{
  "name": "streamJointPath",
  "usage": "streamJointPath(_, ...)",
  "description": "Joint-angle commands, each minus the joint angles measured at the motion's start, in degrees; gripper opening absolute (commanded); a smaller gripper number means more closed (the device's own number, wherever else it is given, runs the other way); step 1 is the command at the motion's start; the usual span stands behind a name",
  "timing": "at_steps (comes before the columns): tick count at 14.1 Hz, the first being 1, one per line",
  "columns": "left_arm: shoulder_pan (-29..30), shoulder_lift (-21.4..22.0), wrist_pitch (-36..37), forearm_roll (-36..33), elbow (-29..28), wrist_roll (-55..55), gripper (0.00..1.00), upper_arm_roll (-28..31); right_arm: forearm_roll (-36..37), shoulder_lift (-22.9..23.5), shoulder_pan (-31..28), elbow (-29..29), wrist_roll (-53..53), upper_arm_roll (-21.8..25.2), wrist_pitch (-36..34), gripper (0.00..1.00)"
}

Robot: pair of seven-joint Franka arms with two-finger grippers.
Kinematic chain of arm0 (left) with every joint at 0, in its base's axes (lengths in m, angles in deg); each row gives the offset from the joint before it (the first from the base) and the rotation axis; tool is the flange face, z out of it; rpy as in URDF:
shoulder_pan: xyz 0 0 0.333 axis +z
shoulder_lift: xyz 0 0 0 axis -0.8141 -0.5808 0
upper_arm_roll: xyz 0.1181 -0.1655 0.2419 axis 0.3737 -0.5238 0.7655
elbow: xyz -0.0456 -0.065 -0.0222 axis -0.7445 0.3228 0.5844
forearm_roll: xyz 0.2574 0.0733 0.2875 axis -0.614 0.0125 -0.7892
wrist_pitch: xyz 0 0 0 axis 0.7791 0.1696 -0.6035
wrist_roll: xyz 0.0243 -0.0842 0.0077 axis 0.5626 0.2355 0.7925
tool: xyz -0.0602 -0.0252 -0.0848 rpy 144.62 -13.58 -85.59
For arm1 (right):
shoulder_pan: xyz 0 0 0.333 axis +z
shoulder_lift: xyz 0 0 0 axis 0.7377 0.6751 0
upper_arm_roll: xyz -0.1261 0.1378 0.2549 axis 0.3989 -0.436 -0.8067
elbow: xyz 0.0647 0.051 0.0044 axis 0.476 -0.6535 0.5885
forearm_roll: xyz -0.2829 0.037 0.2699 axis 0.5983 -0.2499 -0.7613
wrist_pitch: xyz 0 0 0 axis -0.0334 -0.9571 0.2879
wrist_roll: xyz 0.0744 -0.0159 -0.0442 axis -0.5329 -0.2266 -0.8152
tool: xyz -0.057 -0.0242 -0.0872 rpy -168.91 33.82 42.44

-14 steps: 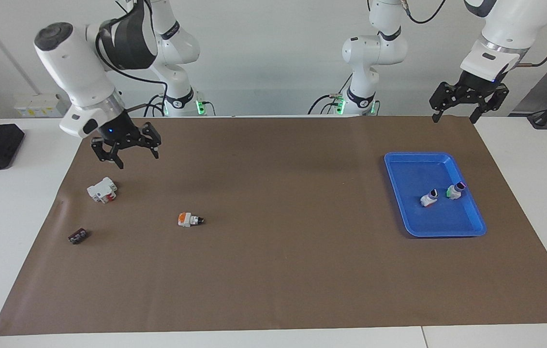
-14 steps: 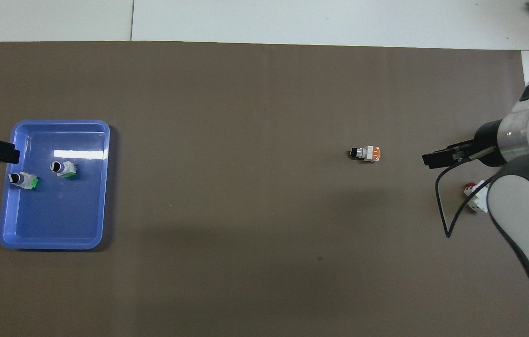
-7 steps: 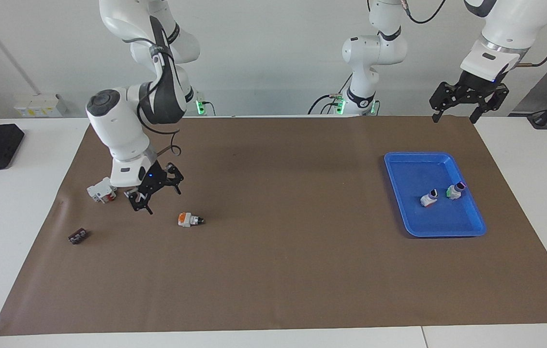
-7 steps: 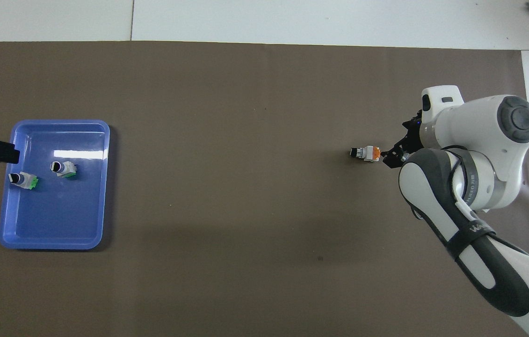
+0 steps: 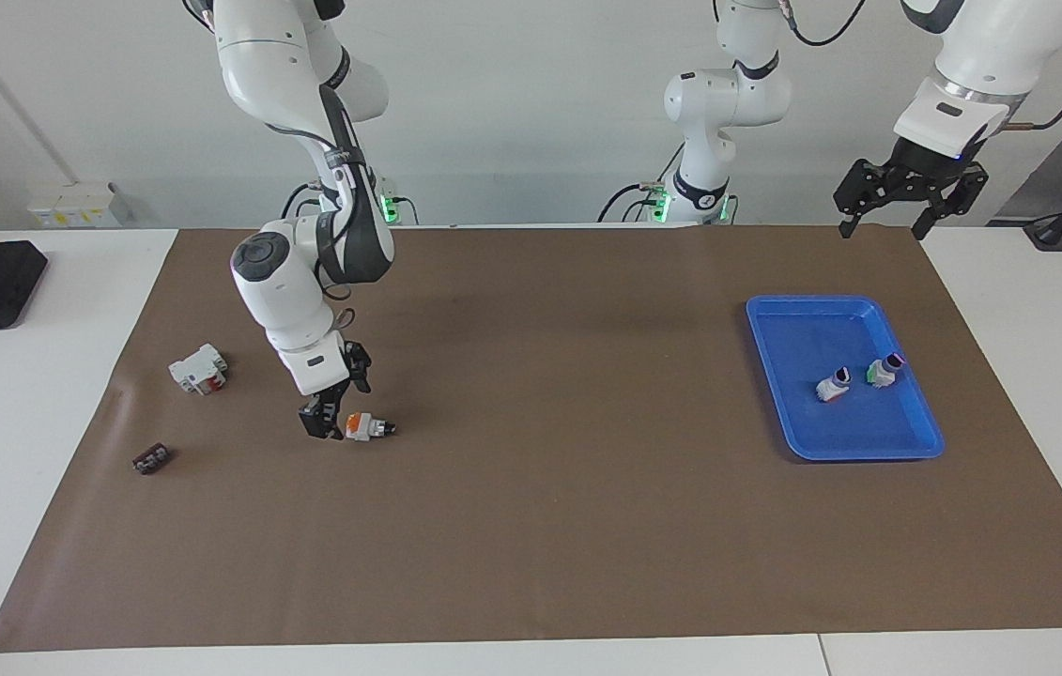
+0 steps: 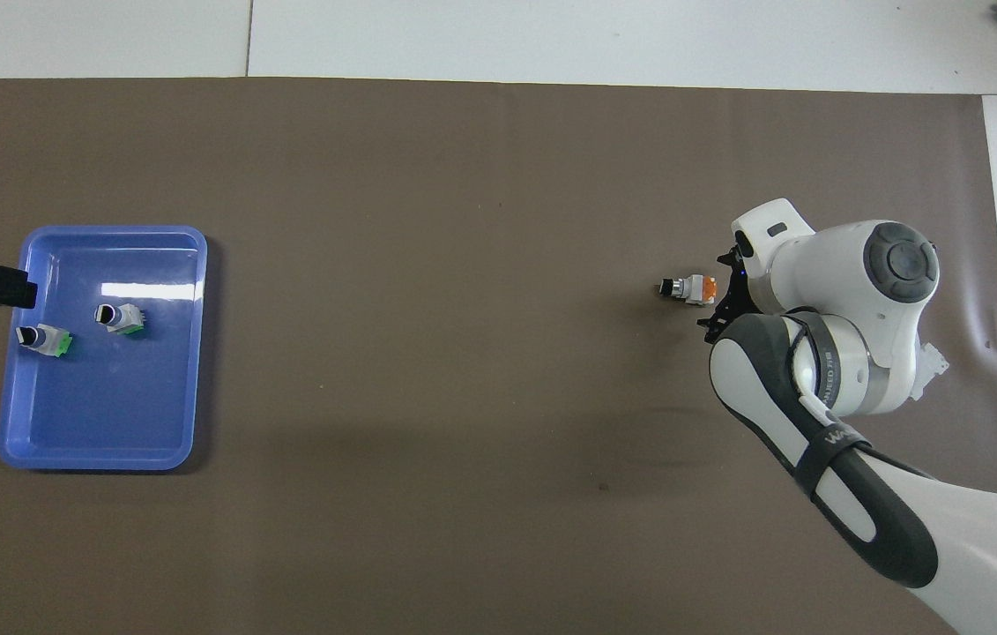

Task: Turn and place switch with both arms
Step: 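Reach the right gripper to the orange switch block and grasp it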

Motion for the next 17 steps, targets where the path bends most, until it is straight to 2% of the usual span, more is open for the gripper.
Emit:
streamJointPath(1, 0.32, 1.06, -0.07, -1.05, -1.13, -0.28, 1.00, -0.24, -1.26, -0.49, -0.36, -2.25, -2.63, -0.26, 2.95, 1.00)
streamJointPath(6, 0.23, 1.06, -0.07, -1.05, -1.13, -0.28, 1.00, -0.24, -1.26, 1.97, 0.87, -2.24, -2.72, -0.44, 7.87, 1.00)
streamJointPath(17, 0.23, 1.06, -0.16, -1.05, -1.13, -0.45, 1.00, -0.24, -1.26, 2.94, 0.79, -2.33, -5.10, -0.44, 9.45, 0.91)
